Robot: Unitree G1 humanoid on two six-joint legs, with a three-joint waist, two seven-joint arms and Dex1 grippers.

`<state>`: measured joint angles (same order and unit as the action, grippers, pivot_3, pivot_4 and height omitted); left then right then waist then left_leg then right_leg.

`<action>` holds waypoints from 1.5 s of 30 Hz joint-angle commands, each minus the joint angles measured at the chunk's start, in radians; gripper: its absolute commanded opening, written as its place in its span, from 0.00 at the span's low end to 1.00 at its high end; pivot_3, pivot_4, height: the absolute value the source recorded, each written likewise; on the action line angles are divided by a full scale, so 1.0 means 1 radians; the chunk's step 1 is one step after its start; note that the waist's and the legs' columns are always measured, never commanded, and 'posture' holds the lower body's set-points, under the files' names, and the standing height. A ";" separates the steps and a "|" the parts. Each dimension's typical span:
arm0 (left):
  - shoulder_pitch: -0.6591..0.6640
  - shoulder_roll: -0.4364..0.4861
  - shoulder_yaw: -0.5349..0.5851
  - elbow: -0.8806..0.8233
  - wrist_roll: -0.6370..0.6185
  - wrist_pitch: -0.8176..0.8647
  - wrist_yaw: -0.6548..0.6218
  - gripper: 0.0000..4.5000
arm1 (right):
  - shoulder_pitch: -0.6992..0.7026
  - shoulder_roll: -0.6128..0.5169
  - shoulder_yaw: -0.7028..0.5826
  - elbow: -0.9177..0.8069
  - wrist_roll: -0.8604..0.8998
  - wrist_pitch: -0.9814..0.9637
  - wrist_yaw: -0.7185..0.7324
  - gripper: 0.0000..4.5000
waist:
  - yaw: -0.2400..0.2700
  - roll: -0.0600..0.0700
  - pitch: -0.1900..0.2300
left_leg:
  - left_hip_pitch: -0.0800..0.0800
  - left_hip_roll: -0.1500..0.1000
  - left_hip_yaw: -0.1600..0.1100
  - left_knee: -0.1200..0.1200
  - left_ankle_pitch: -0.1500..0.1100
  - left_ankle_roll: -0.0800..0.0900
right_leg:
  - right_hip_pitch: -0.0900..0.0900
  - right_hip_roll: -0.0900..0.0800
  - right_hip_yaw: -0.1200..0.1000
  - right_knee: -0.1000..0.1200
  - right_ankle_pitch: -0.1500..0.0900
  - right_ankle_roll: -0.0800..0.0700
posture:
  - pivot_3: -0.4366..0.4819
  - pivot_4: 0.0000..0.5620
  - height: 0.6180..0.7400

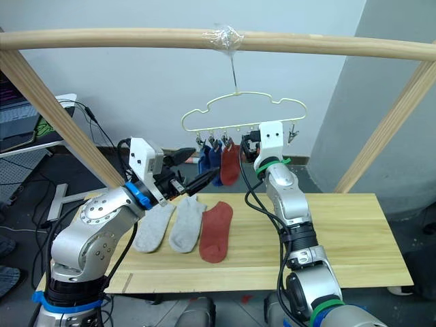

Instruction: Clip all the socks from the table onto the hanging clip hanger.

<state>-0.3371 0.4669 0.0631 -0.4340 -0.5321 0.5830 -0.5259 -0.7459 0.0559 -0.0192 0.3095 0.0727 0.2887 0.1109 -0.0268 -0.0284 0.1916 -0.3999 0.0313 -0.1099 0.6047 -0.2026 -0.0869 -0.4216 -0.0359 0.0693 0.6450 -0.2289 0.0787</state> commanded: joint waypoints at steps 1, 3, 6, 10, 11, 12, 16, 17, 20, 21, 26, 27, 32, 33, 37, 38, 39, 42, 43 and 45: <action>-0.019 -0.004 0.018 -0.024 -0.018 -0.001 0.005 1.00 | -0.039 -0.010 -0.015 0.002 0.018 -0.033 0.007 0.64 | 0.000 0.000 0.000 | 0.000 0.000 0.000 0.000 0.000 0.000 | 0.000 0.000 0.000 0.000 0.000 0.000 | 0.63 0.26 1.00; -0.022 -0.005 0.018 -0.023 -0.018 -0.001 0.006 1.00 | -0.045 -0.013 -0.014 0.012 0.018 -0.040 0.008 0.64 | 0.000 0.000 0.000 | 0.000 0.000 0.000 0.000 0.000 0.000 | 0.000 0.000 0.000 0.000 0.000 0.000 | 0.63 0.26 1.00; -0.024 -0.006 0.017 -0.031 -0.022 0.003 0.009 1.00 | -0.046 -0.014 -0.014 0.018 0.018 -0.047 0.004 0.64 | 0.000 0.000 0.000 | 0.000 0.000 0.000 0.000 0.000 0.000 | 0.000 0.000 0.000 0.000 0.000 0.000 | 0.63 0.26 1.00; -0.032 -0.007 0.017 -0.028 -0.026 0.003 0.013 1.00 | -0.049 -0.014 -0.016 0.025 0.016 -0.054 -0.004 0.64 | 0.000 0.000 0.000 | 0.000 0.000 0.000 0.000 0.000 0.000 | 0.000 0.000 0.000 0.000 0.000 0.000 | 0.63 0.26 1.00; -0.036 -0.007 0.015 -0.024 -0.025 0.002 0.013 1.00 | -0.051 -0.016 -0.015 0.028 0.016 -0.056 -0.003 0.64 | 0.000 0.000 0.000 | 0.000 0.000 0.000 0.000 0.000 0.000 | 0.000 0.000 0.000 0.000 0.000 0.000 | 0.63 0.26 1.00; -0.039 -0.007 0.015 -0.022 -0.026 0.000 0.013 1.00 | -0.052 -0.017 -0.015 0.029 0.016 -0.058 -0.003 0.64 | 0.000 0.000 0.000 | 0.000 0.000 0.000 0.000 0.000 0.000 | 0.000 0.000 0.000 0.000 0.000 0.000 | 0.63 0.26 1.00; -0.045 -0.009 0.013 -0.018 -0.025 -0.002 0.014 1.00 | -0.058 -0.022 -0.016 0.035 0.017 -0.064 -0.006 0.64 | 0.000 0.000 0.000 | 0.000 0.000 0.000 0.000 0.000 0.000 | 0.000 0.000 0.000 0.000 0.000 0.000 | 0.63 0.27 1.00; -0.045 -0.009 0.013 -0.019 -0.026 -0.001 0.014 1.00 | -0.058 -0.023 -0.016 0.035 0.018 -0.065 -0.006 0.64 | 0.000 0.000 0.000 | 0.000 0.000 0.000 0.000 0.000 0.000 | 0.000 0.000 0.000 0.000 0.000 0.000 | 0.63 0.27 1.00; -0.044 -0.008 0.012 -0.020 -0.027 -0.002 0.012 1.00 | -0.063 -0.025 -0.016 0.041 0.017 -0.068 -0.006 0.64 | 0.000 0.000 0.000 | 0.000 0.000 0.000 0.000 0.000 0.000 | 0.000 0.000 0.000 0.000 0.000 0.000 | 0.63 0.27 1.00; -0.045 -0.009 0.012 -0.019 -0.028 -0.001 0.011 1.00 | -0.062 -0.027 -0.012 0.040 0.013 -0.071 -0.005 0.64 | 0.000 0.000 0.000 | 0.000 0.000 0.000 0.000 0.000 0.000 | 0.000 0.000 0.000 0.000 0.000 0.000 | 0.63 0.27 1.00; -0.057 -0.012 0.009 -0.015 -0.032 -0.002 0.008 1.00 | -0.062 -0.028 -0.012 0.038 0.014 -0.072 -0.010 0.64 | 0.000 0.000 0.000 | 0.000 0.000 0.000 0.000 0.000 0.000 | 0.000 0.000 0.000 0.000 0.000 0.000 | 0.62 0.28 1.00; -0.058 -0.013 0.009 -0.016 -0.032 -0.004 0.006 1.00 | -0.062 -0.028 -0.013 0.038 0.015 -0.072 -0.011 0.64 | 0.000 0.000 0.000 | 0.000 0.000 0.000 0.000 0.000 0.000 | 0.000 0.000 0.000 0.000 0.000 0.000 | 0.62 0.28 1.00; -0.068 -0.017 0.008 -0.010 -0.025 -0.011 0.006 1.00 | -0.064 -0.027 -0.015 0.043 0.019 -0.072 -0.011 0.64 | 0.000 0.000 0.000 | 0.000 0.000 0.000 0.000 0.000 0.000 | 0.000 0.000 0.000 0.000 0.000 0.000 | 0.62 0.28 1.00; -0.068 -0.017 0.008 -0.011 -0.025 -0.010 0.007 1.00 | -0.063 -0.027 -0.016 0.042 0.020 -0.071 -0.010 0.64 | 0.000 0.000 0.000 | 0.000 0.000 0.000 0.000 0.000 0.000 | 0.000 0.000 0.000 0.000 0.000 0.000 | 0.62 0.28 1.00; -0.062 -0.017 -0.001 -0.019 -0.028 -0.005 0.001 1.00 | -0.061 -0.024 -0.023 0.038 0.029 -0.062 -0.012 0.43 | 0.000 0.000 0.000 | 0.000 0.000 0.000 0.000 0.000 0.000 | 0.000 0.000 0.000 0.000 0.000 0.000 | 0.62 0.28 1.00; -0.061 -0.018 -0.003 -0.021 -0.029 -0.005 0.001 1.00 | -0.060 -0.025 -0.023 0.037 0.030 -0.061 -0.013 0.35 | 0.000 0.000 0.000 | 0.000 0.000 0.000 0.000 0.000 0.000 | 0.000 0.000 0.000 0.000 0.000 0.000 | 0.62 0.28 1.00; -0.061 -0.019 -0.004 -0.022 -0.028 -0.006 0.002 1.00 | -0.060 -0.026 -0.022 0.036 0.030 -0.061 -0.014 0.28 | 0.000 0.000 0.000 | 0.000 0.000 0.000 0.000 0.000 0.000 | 0.000 0.000 0.000 0.000 0.000 0.000 | 0.62 0.28 1.00; -0.061 -0.023 -0.005 -0.020 -0.027 -0.008 0.006 1.00 | -0.058 -0.028 -0.022 0.032 0.033 -0.057 -0.013 0.07 | 0.000 0.000 0.000 | 0.000 0.000 0.000 0.000 0.000 0.000 | 0.000 0.000 0.000 0.000 0.000 0.000 | 0.62 0.28 1.00; -0.061 -0.024 -0.006 -0.021 -0.026 -0.008 0.006 1.00 | -0.058 -0.028 -0.022 0.031 0.033 -0.056 -0.013 0.02 | 0.000 0.000 0.000 | 0.000 0.000 0.000 0.000 0.000 0.000 | 0.000 0.000 0.000 0.000 0.000 0.000 | 0.62 0.28 1.00; -0.051 -0.028 -0.006 -0.020 -0.026 -0.006 0.006 1.00 | -0.055 -0.030 -0.021 0.027 0.035 -0.051 -0.012 0.01 | 0.000 0.000 0.000 | 0.000 0.000 0.000 0.000 0.000 0.000 | 0.000 0.000 0.000 0.000 0.000 0.000 | 0.61 0.28 1.00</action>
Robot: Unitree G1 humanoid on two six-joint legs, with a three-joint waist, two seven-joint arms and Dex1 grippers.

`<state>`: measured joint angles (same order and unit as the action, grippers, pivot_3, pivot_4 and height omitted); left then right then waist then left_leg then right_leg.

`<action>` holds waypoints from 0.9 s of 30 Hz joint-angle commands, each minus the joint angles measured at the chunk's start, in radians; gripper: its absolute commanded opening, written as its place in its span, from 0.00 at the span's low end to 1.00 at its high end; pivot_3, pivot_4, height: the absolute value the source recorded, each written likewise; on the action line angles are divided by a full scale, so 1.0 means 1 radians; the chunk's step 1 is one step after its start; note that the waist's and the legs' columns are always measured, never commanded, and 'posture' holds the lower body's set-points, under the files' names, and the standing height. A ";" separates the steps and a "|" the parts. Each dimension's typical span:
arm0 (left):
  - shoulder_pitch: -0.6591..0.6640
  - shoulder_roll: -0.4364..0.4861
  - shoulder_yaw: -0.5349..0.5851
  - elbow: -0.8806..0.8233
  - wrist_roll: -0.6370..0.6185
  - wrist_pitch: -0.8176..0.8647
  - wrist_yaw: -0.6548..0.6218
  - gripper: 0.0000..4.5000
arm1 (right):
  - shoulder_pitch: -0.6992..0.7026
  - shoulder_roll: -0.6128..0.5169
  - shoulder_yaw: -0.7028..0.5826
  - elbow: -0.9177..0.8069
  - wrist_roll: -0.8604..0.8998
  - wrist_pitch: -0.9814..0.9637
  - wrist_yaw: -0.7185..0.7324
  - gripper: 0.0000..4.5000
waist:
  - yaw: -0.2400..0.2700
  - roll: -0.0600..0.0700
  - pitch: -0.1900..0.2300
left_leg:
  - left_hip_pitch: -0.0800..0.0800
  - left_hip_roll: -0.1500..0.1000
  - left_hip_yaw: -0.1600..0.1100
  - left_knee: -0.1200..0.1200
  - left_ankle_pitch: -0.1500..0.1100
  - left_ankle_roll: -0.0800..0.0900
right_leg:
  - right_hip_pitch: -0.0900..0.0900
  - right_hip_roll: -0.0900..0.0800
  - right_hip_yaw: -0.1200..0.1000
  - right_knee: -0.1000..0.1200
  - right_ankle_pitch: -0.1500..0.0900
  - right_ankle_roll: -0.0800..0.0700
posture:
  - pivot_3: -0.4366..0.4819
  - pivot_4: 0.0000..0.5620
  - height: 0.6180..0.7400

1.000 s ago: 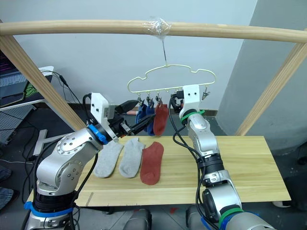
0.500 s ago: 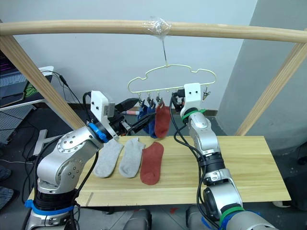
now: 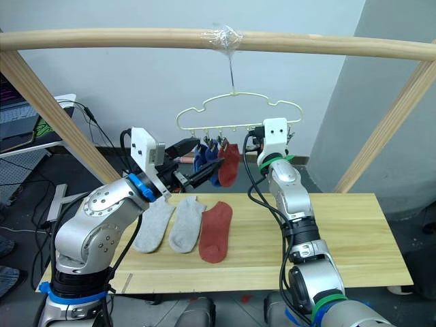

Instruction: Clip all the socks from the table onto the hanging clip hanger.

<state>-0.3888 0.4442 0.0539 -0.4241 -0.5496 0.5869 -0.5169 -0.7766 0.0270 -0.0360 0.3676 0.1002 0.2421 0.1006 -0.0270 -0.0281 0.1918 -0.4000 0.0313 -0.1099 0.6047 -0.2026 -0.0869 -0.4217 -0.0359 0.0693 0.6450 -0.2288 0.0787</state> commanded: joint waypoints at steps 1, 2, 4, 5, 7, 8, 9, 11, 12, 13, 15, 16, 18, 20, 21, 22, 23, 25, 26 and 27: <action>0.013 -0.007 0.001 -0.028 -0.010 -0.006 -0.004 1.00 | -0.022 -0.002 -0.004 -0.034 0.008 -0.001 0.000 0.01 | 0.000 0.000 0.000 | 0.000 0.000 0.000 0.000 0.000 0.000 | 0.000 0.000 0.000 0.000 0.000 0.000 | 0.61 0.28 1.00; 0.022 -0.007 -0.001 -0.027 -0.010 -0.003 -0.005 1.00 | -0.021 -0.003 -0.003 -0.035 0.009 0.000 0.001 0.01 | 0.000 0.000 0.000 | 0.000 0.000 0.000 0.000 0.000 0.000 | 0.000 0.000 0.000 0.000 0.000 0.000 | 0.61 0.28 1.00; 0.049 -0.004 -0.012 -0.020 0.005 -0.016 -0.015 1.00 | -0.016 -0.004 -0.002 -0.042 0.009 0.004 0.002 0.01 | -0.001 0.000 0.000 | 0.000 0.000 0.000 0.000 0.000 0.000 | 0.000 0.000 0.000 0.000 0.000 0.000 | 0.61 0.28 1.00; 0.078 0.010 -0.051 0.037 0.078 -0.045 -0.005 1.00 | -0.012 -0.006 -0.002 -0.047 0.009 0.009 0.003 0.01 | -0.001 0.000 0.000 | 0.000 0.000 0.000 0.000 0.000 0.000 | 0.000 0.000 0.000 0.000 0.000 0.000 | 0.61 0.28 1.00; 0.110 0.027 -0.099 0.110 0.172 -0.083 0.008 1.00 | -0.007 -0.009 -0.002 -0.052 0.009 0.015 0.003 0.01 | -0.001 0.001 0.000 | 0.001 0.000 0.000 0.000 0.000 0.000 | 0.000 0.000 0.000 0.000 0.000 0.000 | 0.61 0.28 1.00; 0.125 0.020 -0.115 0.147 0.205 -0.122 0.011 1.00 | -0.004 -0.010 0.000 -0.059 0.008 0.021 0.004 0.01 | -0.002 0.001 0.000 | 0.001 0.000 0.000 0.000 0.000 0.000 | 0.000 0.000 0.000 0.000 0.000 0.000 | 0.60 0.28 1.00; 0.136 0.009 -0.139 0.184 0.234 -0.150 0.015 1.00 | 0.000 -0.013 0.003 -0.065 0.004 0.029 0.004 0.01 | -0.002 0.001 0.001 | 0.001 0.000 0.000 0.000 0.000 0.000 | 0.000 0.000 0.000 0.000 0.000 0.000 | 0.60 0.28 1.00; 0.159 -0.033 -0.166 0.262 0.276 -0.255 0.009 1.00 | 0.010 -0.016 0.010 -0.083 -0.001 0.043 0.004 0.01 | -0.001 0.002 0.001 | 0.001 0.000 0.000 0.000 0.000 0.000 | 0.000 0.000 0.000 0.000 0.000 0.000 | 0.59 0.28 1.00; 0.162 -0.057 -0.180 0.314 0.292 -0.279 0.010 1.00 | 0.016 -0.018 0.013 -0.093 -0.002 0.051 0.004 0.01 | 0.000 0.002 0.001 | 0.000 0.000 0.000 0.000 0.000 0.000 | 0.000 0.000 0.000 0.000 0.000 0.000 | 0.57 0.28 1.00; 0.164 -0.074 -0.186 0.350 0.304 -0.297 0.010 1.00 | 0.021 -0.018 0.015 -0.101 -0.002 0.057 0.003 0.01 | 0.002 0.002 0.001 | 0.000 0.000 0.000 0.000 0.000 0.000 | 0.000 0.000 0.000 0.000 0.000 -0.001 | 0.57 0.28 1.00; 0.150 -0.104 -0.209 0.444 0.351 -0.309 0.028 1.00 | 0.029 -0.021 0.019 -0.117 -0.003 0.072 0.002 0.01 | 0.001 0.002 0.001 | 0.000 0.000 0.000 0.000 0.000 0.000 | 0.000 0.000 0.000 0.000 0.000 0.000 | 0.56 0.27 1.00; 0.135 -0.124 -0.220 0.504 0.378 -0.316 0.049 1.00 | 0.032 -0.024 0.022 -0.127 -0.003 0.081 0.004 0.01 | 0.000 0.002 0.001 | 0.000 0.000 0.000 0.000 0.000 0.000 | 0.000 0.000 0.000 0.000 0.000 0.000 | 0.56 0.27 1.00; 0.110 -0.151 -0.232 0.596 0.428 -0.335 0.089 1.00 | 0.041 -0.028 0.025 -0.144 -0.002 0.096 0.004 0.01 | -0.001 0.002 0.001 | 0.000 0.000 0.000 0.000 0.000 0.000 | 0.000 0.000 0.000 0.000 0.000 0.000 | 0.54 0.27 1.00; 0.088 -0.174 -0.230 0.665 0.468 -0.360 0.133 1.00 | 0.050 -0.029 0.026 -0.159 -0.003 0.109 0.002 0.01 | -0.003 0.002 0.001 | 0.000 0.000 0.000 0.000 0.000 0.000 | 0.000 0.000 0.000 0.000 0.000 0.000 | 0.52 0.26 1.00; 0.079 -0.188 -0.229 0.696 0.476 -0.362 0.141 1.00 | 0.054 -0.030 0.026 -0.167 -0.003 0.114 0.000 0.01 | -0.004 0.002 0.000 | 0.000 0.000 0.000 0.001 0.000 0.000 | 0.000 0.000 0.000 0.000 0.000 0.000 | 0.52 0.26 1.00; 0.066 -0.206 -0.233 0.739 0.487 -0.367 0.150 1.00 | 0.060 -0.033 0.025 -0.179 -0.004 0.123 -0.002 0.01 | -0.004 0.002 0.000 | 0.000 0.000 0.000 0.001 0.000 0.000 | 0.000 0.000 0.000 0.000 0.001 0.002 | 0.52 0.26 1.00; 0.055 -0.221 -0.241 0.782 0.492 -0.365 0.140 1.00 | 0.064 -0.036 0.023 -0.189 -0.004 0.130 -0.003 0.01 | -0.004 0.002 0.000 | 0.000 0.000 0.000 0.000 0.000 0.000 | 0.000 0.000 0.000 0.000 0.002 0.004 | 0.52 0.26 1.00; 0.039 -0.235 -0.252 0.847 0.513 -0.366 0.130 1.00 | 0.071 -0.041 0.020 -0.202 -0.004 0.140 -0.008 0.01 | -0.005 0.002 0.000 | 0.000 0.000 0.000 0.000 0.000 0.000 | 0.000 0.000 0.000 0.000 0.003 0.005 | 0.52 0.26 1.00; 0.033 -0.236 -0.253 0.869 0.524 -0.367 0.128 1.00 | 0.070 -0.042 0.019 -0.203 -0.004 0.143 -0.010 0.01 | -0.005 0.002 0.000 | 0.000 0.000 0.000 0.000 0.000 0.000 | 0.000 0.000 0.000 0.000 0.003 0.005 | 0.50 0.26 1.00; 0.029 -0.232 -0.259 0.890 0.535 -0.369 0.121 1.00 | 0.070 -0.042 0.017 -0.205 -0.004 0.145 -0.013 0.01 | -0.006 0.002 0.000 | 0.000 0.000 0.000 0.000 0.000 0.000 | 0.000 0.000 0.000 0.000 0.003 0.005 | 0.50 0.26 1.00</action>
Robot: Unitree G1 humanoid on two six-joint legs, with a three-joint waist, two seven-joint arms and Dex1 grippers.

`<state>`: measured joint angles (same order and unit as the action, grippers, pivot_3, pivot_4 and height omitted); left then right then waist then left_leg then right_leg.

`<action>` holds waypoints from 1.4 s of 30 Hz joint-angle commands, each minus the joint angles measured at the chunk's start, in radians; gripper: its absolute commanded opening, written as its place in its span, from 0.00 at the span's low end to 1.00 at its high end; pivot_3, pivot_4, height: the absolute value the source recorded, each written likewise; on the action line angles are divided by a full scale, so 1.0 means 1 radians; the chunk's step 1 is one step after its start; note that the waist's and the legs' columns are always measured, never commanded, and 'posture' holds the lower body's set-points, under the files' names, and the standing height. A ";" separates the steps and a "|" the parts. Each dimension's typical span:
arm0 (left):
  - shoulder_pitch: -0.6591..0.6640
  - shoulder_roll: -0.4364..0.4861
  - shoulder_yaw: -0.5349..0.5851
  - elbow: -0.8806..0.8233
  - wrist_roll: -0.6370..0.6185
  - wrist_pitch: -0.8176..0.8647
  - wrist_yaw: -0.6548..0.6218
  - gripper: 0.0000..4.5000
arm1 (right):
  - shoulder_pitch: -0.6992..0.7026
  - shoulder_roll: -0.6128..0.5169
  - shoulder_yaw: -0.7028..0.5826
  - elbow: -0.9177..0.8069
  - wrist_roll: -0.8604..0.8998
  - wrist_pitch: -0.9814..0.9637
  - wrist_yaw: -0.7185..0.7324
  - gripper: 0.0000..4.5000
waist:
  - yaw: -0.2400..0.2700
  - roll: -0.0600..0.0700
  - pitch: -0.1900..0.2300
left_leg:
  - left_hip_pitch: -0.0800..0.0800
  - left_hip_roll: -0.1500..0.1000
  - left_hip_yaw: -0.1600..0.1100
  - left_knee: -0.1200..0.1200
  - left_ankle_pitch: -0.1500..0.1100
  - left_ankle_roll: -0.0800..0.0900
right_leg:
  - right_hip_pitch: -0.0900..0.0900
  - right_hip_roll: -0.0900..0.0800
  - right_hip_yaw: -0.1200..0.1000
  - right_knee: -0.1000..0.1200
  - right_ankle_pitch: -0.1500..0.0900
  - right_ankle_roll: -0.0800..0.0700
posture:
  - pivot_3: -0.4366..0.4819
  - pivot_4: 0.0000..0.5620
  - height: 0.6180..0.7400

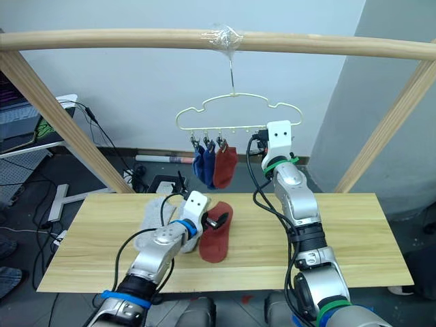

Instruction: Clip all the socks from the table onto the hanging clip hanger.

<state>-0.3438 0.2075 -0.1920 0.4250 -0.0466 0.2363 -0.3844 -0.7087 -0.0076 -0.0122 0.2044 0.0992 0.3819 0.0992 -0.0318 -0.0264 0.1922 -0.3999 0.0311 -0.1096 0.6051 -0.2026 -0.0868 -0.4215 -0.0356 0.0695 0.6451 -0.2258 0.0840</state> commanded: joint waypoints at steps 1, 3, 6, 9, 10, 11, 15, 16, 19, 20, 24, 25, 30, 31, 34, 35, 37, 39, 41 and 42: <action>-0.017 0.006 -0.017 0.056 0.039 -0.016 -0.020 1.00 | 0.003 -0.007 -0.008 -0.043 -0.003 0.007 -0.014 0.01 | -0.001 0.000 0.000 | 0.000 0.000 0.000 0.000 0.000 0.000 | 0.000 0.000 0.000 0.000 0.000 0.000 | 0.50 0.26 1.00; -0.010 0.009 -0.023 0.068 0.051 -0.010 -0.029 1.00 | 0.003 -0.007 -0.008 -0.046 -0.002 0.010 -0.018 0.01 | -0.002 0.000 0.000 | 0.000 0.000 0.000 0.000 0.000 0.000 | 0.000 0.000 0.000 0.000 0.000 0.000 | 0.50 0.26 1.00; 0.005 0.016 -0.027 0.070 0.073 0.002 -0.029 0.96 | 0.001 -0.006 -0.012 -0.044 0.003 0.014 -0.023 0.00 | -0.002 0.000 0.000 | 0.000 0.000 0.000 0.000 0.000 0.000 | 0.000 0.000 0.000 0.000 0.000 0.000 | 0.50 0.26 1.00; 0.028 0.027 -0.030 0.056 0.087 -0.007 -0.041 0.80 | -0.002 -0.008 -0.015 -0.036 0.006 0.014 -0.023 0.00 | -0.003 0.002 -0.002 | 0.001 0.000 0.000 0.000 0.000 0.000 | 0.001 0.000 0.000 0.000 0.000 0.001 | 0.50 0.25 1.00; 0.031 0.027 -0.031 0.049 0.089 -0.010 -0.043 0.75 | -0.002 -0.009 -0.014 -0.034 0.005 0.014 -0.021 0.00 | -0.003 0.003 -0.002 | 0.001 0.000 0.000 0.000 0.000 0.000 | 0.001 0.000 0.000 0.000 0.000 0.001 | 0.50 0.25 1.00; 0.031 0.025 -0.030 0.046 0.091 -0.011 -0.043 0.68 | -0.003 -0.011 -0.014 -0.031 0.005 0.014 -0.018 0.00 | -0.003 0.004 -0.003 | 0.001 0.000 0.000 0.000 0.000 0.000 | 0.001 0.000 0.000 0.000 0.000 0.001 | 0.51 0.25 1.00; 0.032 0.020 -0.030 0.039 0.102 -0.019 -0.045 0.43 | -0.007 -0.017 -0.014 -0.025 0.006 0.014 -0.012 0.00 | -0.002 0.004 -0.003 | 0.001 0.000 0.000 0.000 0.000 0.000 | 0.001 0.000 0.000 0.001 0.000 0.001 | 0.51 0.26 1.00; 0.034 0.016 -0.032 0.041 0.103 -0.037 -0.049 0.35 | -0.008 -0.018 -0.017 -0.023 0.009 0.018 -0.011 0.00 | -0.002 0.004 -0.003 | 0.001 0.000 0.000 0.000 0.000 0.000 | 0.001 0.000 0.000 0.000 0.000 0.001 | 0.52 0.25 1.00; 0.031 0.007 -0.047 0.066 0.128 -0.087 -0.040 0.16 | -0.008 -0.021 -0.053 -0.022 0.046 0.061 -0.009 0.00 | 0.000 0.004 -0.003 | 0.001 0.000 0.000 0.000 0.000 0.000 | 0.001 0.000 0.000 0.000 0.000 0.001 | 0.52 0.25 1.00; 0.028 0.003 -0.048 0.072 0.130 -0.095 -0.039 0.10 | -0.008 -0.027 -0.058 -0.022 0.050 0.068 -0.006 0.00 | 0.001 0.004 -0.003 | 0.001 0.000 0.000 0.000 0.000 0.000 | 0.001 0.000 0.000 0.000 0.000 0.001 | 0.52 0.25 1.00; 0.019 -0.033 -0.027 0.050 0.095 -0.141 -0.059 0.00 | -0.011 -0.051 -0.101 -0.060 0.117 0.170 0.020 0.00 | 0.004 0.004 -0.003 | 0.000 0.000 0.000 0.001 0.000 0.000 | 0.001 0.000 0.000 0.000 0.000 0.001 | 0.51 0.25 1.00; 0.020 -0.049 -0.012 0.017 0.059 -0.159 -0.082 0.00 | -0.023 -0.040 -0.154 -0.073 0.173 0.239 -0.003 0.00 | 0.003 0.004 -0.003 | 0.000 0.000 0.000 0.001 0.000 0.000 | 0.001 0.000 0.000 0.000 0.000 0.001 | 0.51 0.25 1.00; 0.010 -0.070 -0.016 -0.173 0.009 -0.279 -0.152 0.00 | -0.092 -0.035 -0.334 -0.117 0.353 0.484 -0.091 0.00 | 0.007 0.004 -0.004 | 0.000 0.000 -0.001 0.002 0.000 0.000 | 0.001 0.000 0.000 0.000 0.001 -0.001 | 0.51 0.24 1.00; 0.001 -0.076 -0.015 -0.191 0.009 -0.282 -0.148 0.00 | -0.104 -0.031 -0.362 -0.124 0.379 0.513 -0.112 0.00 | 0.007 0.005 -0.004 | 0.000 0.000 -0.001 0.002 0.000 0.000 | 0.002 0.000 0.000 0.000 0.001 -0.001 | 0.51 0.24 1.00; -0.044 -0.092 -0.020 -0.201 0.031 -0.308 -0.121 0.00 | -0.124 -0.030 -0.397 -0.149 0.434 0.599 -0.147 0.00 | 0.006 0.006 -0.005 | 0.000 0.000 -0.001 0.002 0.000 0.000 | 0.002 0.000 0.000 0.000 0.000 -0.001 | 0.51 0.24 1.00; -0.053 -0.096 -0.019 -0.198 0.037 -0.310 -0.112 0.00 | -0.125 -0.030 -0.399 -0.157 0.446 0.619 -0.153 0.00 | 0.006 0.006 -0.005 | 0.000 0.000 -0.001 0.002 0.000 0.000 | 0.002 0.000 0.000 0.000 0.000 0.000 | 0.51 0.24 1.00; -0.073 -0.108 -0.018 -0.185 0.039 -0.315 -0.101 0.00 | -0.130 -0.029 -0.410 -0.164 0.472 0.657 -0.169 0.00 | 0.005 0.006 -0.005 | 0.000 -0.001 -0.001 0.002 0.000 0.000 | 0.002 0.000 0.000 0.000 0.000 0.000 | 0.51 0.24 1.00; -0.087 -0.122 -0.015 -0.184 0.029 -0.313 -0.097 0.00 | -0.138 -0.020 -0.435 -0.169 0.503 0.697 -0.196 0.00 | 0.005 0.006 -0.005 | 0.000 -0.001 -0.001 0.002 0.000 0.000 | 0.002 0.000 0.000 0.000 0.000 0.000 | 0.51 0.24 1.00; -0.090 -0.128 -0.017 -0.183 0.026 -0.319 -0.102 0.00 | -0.142 -0.013 -0.450 -0.175 0.524 0.717 -0.218 0.00 | 0.005 0.006 -0.005 | -0.001 -0.001 -0.001 0.002 0.000 0.000 | 0.002 0.000 0.000 0.000 0.000 0.000 | 0.51 0.24 1.00; -0.093 -0.131 -0.019 -0.182 0.030 -0.321 -0.099 0.00 | -0.141 -0.014 -0.448 -0.183 0.533 0.730 -0.223 0.00 | 0.005 0.006 -0.005 | -0.001 -0.001 -0.001 0.002 0.000 0.000 | 0.002 0.000 0.000 0.000 0.000 0.000 | 0.51 0.24 1.00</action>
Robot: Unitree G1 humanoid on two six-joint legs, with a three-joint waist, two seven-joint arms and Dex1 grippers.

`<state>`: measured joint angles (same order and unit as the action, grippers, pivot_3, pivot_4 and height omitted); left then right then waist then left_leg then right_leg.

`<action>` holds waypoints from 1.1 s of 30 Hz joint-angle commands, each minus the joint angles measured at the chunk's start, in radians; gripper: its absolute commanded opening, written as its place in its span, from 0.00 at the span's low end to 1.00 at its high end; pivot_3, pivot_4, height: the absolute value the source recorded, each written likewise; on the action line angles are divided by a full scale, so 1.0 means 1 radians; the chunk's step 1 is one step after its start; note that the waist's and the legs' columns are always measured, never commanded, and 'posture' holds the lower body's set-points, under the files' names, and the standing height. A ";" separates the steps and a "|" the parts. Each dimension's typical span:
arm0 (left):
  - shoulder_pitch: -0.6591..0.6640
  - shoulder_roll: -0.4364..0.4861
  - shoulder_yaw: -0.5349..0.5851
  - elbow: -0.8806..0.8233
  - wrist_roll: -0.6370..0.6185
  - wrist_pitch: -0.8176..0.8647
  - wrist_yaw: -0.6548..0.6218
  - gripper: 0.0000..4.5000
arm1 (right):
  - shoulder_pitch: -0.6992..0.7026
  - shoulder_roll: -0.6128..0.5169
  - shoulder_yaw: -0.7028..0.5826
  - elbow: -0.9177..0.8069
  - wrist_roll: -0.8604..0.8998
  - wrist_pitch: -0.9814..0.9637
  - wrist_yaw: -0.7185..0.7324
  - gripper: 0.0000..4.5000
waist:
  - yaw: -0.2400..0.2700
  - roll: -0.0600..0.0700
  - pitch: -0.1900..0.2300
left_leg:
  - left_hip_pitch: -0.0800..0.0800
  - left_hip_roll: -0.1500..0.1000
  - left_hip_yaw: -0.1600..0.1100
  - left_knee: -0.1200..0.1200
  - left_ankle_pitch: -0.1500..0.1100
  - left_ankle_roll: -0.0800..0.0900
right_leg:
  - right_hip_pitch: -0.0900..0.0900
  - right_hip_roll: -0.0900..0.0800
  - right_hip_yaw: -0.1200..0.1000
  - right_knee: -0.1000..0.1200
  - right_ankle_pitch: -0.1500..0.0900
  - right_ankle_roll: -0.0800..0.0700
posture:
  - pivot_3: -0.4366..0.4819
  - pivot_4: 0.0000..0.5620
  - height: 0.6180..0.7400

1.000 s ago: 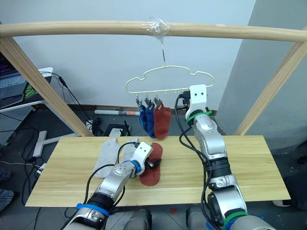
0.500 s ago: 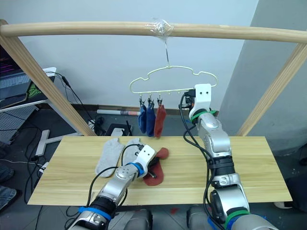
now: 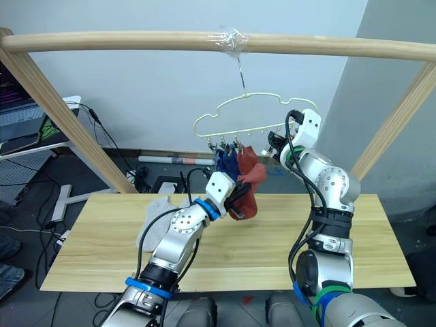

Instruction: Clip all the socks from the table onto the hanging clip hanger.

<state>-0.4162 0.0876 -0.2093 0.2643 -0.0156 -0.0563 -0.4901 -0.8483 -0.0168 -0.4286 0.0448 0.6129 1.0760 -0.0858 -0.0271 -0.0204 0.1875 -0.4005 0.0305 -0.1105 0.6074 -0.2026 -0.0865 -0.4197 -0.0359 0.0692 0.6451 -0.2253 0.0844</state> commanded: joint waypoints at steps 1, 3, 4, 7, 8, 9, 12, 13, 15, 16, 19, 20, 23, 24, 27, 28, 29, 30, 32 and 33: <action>-0.028 -0.018 0.001 -0.017 0.000 -0.030 0.016 0.00 | 0.000 -0.003 -0.029 -0.034 0.029 0.051 -0.042 0.00 | 0.000 0.000 0.000 | 0.000 0.000 0.000 0.000 0.000 0.000 | 0.000 0.000 0.000 0.000 0.000 0.000 | 0.51 0.24 1.00; -0.039 -0.030 0.010 -0.005 -0.001 -0.033 0.034 0.00 | 0.005 -0.003 -0.023 -0.048 0.043 0.073 -0.049 0.00 | 0.000 0.000 0.000 | 0.000 0.000 0.000 0.000 0.000 0.000 | 0.000 0.000 0.000 0.000 0.000 0.000 | 0.51 0.24 1.00; -0.043 -0.036 0.018 0.001 -0.007 -0.032 0.042 0.00 | 0.009 -0.004 -0.021 -0.053 0.048 0.081 -0.053 0.00 | 0.000 0.000 0.000 | 0.000 0.000 0.000 0.000 0.000 0.000 | 0.000 0.000 0.000 0.000 0.000 0.000 | 0.51 0.24 1.00; -0.056 -0.051 0.039 0.010 -0.025 -0.041 0.057 0.00 | 0.019 -0.007 -0.017 -0.061 0.055 0.095 -0.057 0.00 | -0.001 0.000 0.000 | 0.000 0.000 0.000 0.000 0.000 0.000 | 0.000 0.000 0.000 0.000 0.000 0.000 | 0.51 0.24 1.00; -0.059 -0.050 0.039 0.011 -0.024 -0.043 0.054 0.00 | 0.020 -0.008 -0.014 -0.062 0.055 0.097 -0.058 0.00 | -0.001 0.000 0.000 | 0.000 0.000 0.000 0.000 0.000 0.000 | 0.000 0.000 0.000 0.000 0.000 0.000 | 0.49 0.24 1.00; -0.063 -0.046 0.037 0.016 -0.016 -0.047 0.053 0.00 | 0.022 -0.009 -0.014 -0.062 0.055 0.098 -0.059 0.00 | -0.002 0.000 0.000 | 0.000 0.000 0.000 0.000 0.000 0.000 | 0.000 0.000 0.000 0.000 0.000 0.000 | 0.49 0.24 1.00; -0.069 -0.047 0.037 0.026 -0.023 -0.055 0.042 0.00 | 0.025 -0.006 -0.015 -0.061 0.060 0.098 -0.065 0.00 | -0.002 0.000 0.000 | 0.000 0.000 0.000 0.000 0.000 0.000 | 0.000 0.000 0.000 0.000 0.000 0.000 | 0.49 0.24 1.00; -0.071 -0.050 0.038 0.029 -0.029 -0.055 0.038 0.00 | 0.025 -0.003 -0.016 -0.060 0.062 0.098 -0.068 0.00 | -0.002 0.000 0.000 | 0.000 0.000 0.000 0.000 0.000 0.000 | 0.000 0.000 0.000 0.000 0.000 0.000 | 0.49 0.24 1.00; -0.074 -0.052 0.036 0.036 -0.034 -0.056 0.030 0.00 | 0.023 0.002 -0.020 -0.057 0.070 0.099 -0.072 0.00 | -0.002 0.000 0.000 | 0.000 0.000 0.000 0.000 0.000 0.000 | 0.000 0.000 0.000 0.000 0.000 0.000 | 0.49 0.24 1.00; -0.073 -0.052 0.034 0.036 -0.033 -0.056 0.029 0.00 | 0.022 0.010 -0.026 -0.061 0.087 0.100 -0.071 0.00 | -0.002 0.000 0.000 | 0.000 0.000 0.000 0.000 0.000 0.000 | 0.000 0.000 0.000 0.000 0.000 0.000 | 0.49 0.25 1.00; -0.072 -0.052 0.029 0.036 -0.032 -0.059 0.026 0.00 | 0.013 0.034 -0.052 -0.068 0.138 0.115 -0.072 0.14 | -0.004 0.000 0.000 | 0.000 0.000 0.000 0.000 0.000 0.000 | 0.000 0.000 0.000 0.000 0.000 0.000 | 0.49 0.25 1.00; -0.072 -0.051 0.028 0.035 -0.032 -0.060 0.025 0.00 | 0.011 0.036 -0.051 -0.073 0.145 0.122 -0.075 0.20 | -0.004 0.000 0.000 | 0.000 0.000 0.000 0.000 0.000 0.000 | 0.000 0.000 0.000 0.000 0.000 0.000 | 0.49 0.25 1.00; -0.070 -0.052 0.029 0.033 -0.032 -0.060 0.022 0.00 | 0.011 0.034 -0.047 -0.086 0.154 0.136 -0.079 0.46 | -0.007 0.000 0.000 | -0.001 0.000 0.000 0.000 0.000 0.000 | -0.001 0.000 0.000 0.000 0.000 0.000 | 0.49 0.25 1.00; -0.071 -0.052 0.029 0.034 -0.031 -0.060 0.021 0.00 | 0.012 0.028 -0.042 -0.093 0.154 0.143 -0.073 0.54 | -0.007 0.000 0.000 | -0.001 0.000 0.000 0.000 0.000 0.000 | -0.001 0.000 0.000 0.000 0.000 0.000 | 0.49 0.25 1.00; -0.080 -0.051 0.025 0.056 -0.014 -0.070 0.030 0.00 | 0.022 -0.005 -0.023 -0.145 0.168 0.186 -0.050 0.78 | -0.007 0.000 0.000 | -0.001 0.000 0.000 0.000 0.000 0.000 | -0.001 0.000 0.000 0.000 0.000 0.000 | 0.49 0.24 1.00; -0.087 -0.054 0.025 0.065 -0.012 -0.070 0.034 0.00 | 0.025 -0.024 -0.020 -0.178 0.185 0.210 -0.036 0.86 | -0.007 0.000 0.000 | -0.001 0.000 0.000 0.000 0.000 0.000 | -0.001 0.000 0.000 0.000 0.000 0.000 | 0.49 0.24 1.00; -0.090 -0.056 0.026 0.069 -0.013 -0.070 0.035 0.00 | 0.027 -0.035 -0.017 -0.203 0.199 0.227 -0.028 0.93 | -0.007 0.000 0.000 | -0.001 0.000 0.000 0.000 0.000 0.000 | -0.001 0.000 0.000 0.000 0.000 0.000 | 0.48 0.23 1.00; -0.098 -0.059 0.028 0.078 -0.015 -0.068 0.037 0.00 | 0.030 -0.052 -0.024 -0.238 0.229 0.255 -0.017 1.00 | -0.007 0.000 0.000 | -0.001 0.000 0.000 0.000 0.000 0.000 | -0.001 0.000 0.000 -0.001 0.000 0.000 | 0.48 0.23 1.00; -0.115 -0.064 0.032 0.100 -0.022 -0.065 0.035 0.00 | 0.042 -0.085 -0.033 -0.297 0.275 0.298 0.007 1.00 | -0.008 0.000 0.000 | -0.001 0.000 0.000 0.000 0.000 0.000 | -0.001 0.000 0.000 -0.001 0.000 0.000 | 0.48 0.23 1.00; -0.117 -0.064 0.034 0.104 -0.025 -0.066 0.033 0.00 | 0.046 -0.090 -0.034 -0.314 0.288 0.309 0.009 1.00 | -0.008 0.000 0.000 | -0.001 0.000 0.000 0.000 0.000 0.000 | -0.001 0.000 0.000 0.000 0.000 0.000 | 0.46 0.23 1.00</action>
<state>-0.5096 0.0338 -0.1822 0.3825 -0.0336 -0.1000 -0.4588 -0.7998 -0.0997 -0.4519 -0.2022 0.8499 1.3618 -0.1003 -0.0355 -0.0202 0.1877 -0.4016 0.0304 -0.1106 0.6072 -0.2027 -0.0862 -0.4209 -0.0356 0.0692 0.6445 -0.2256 0.0846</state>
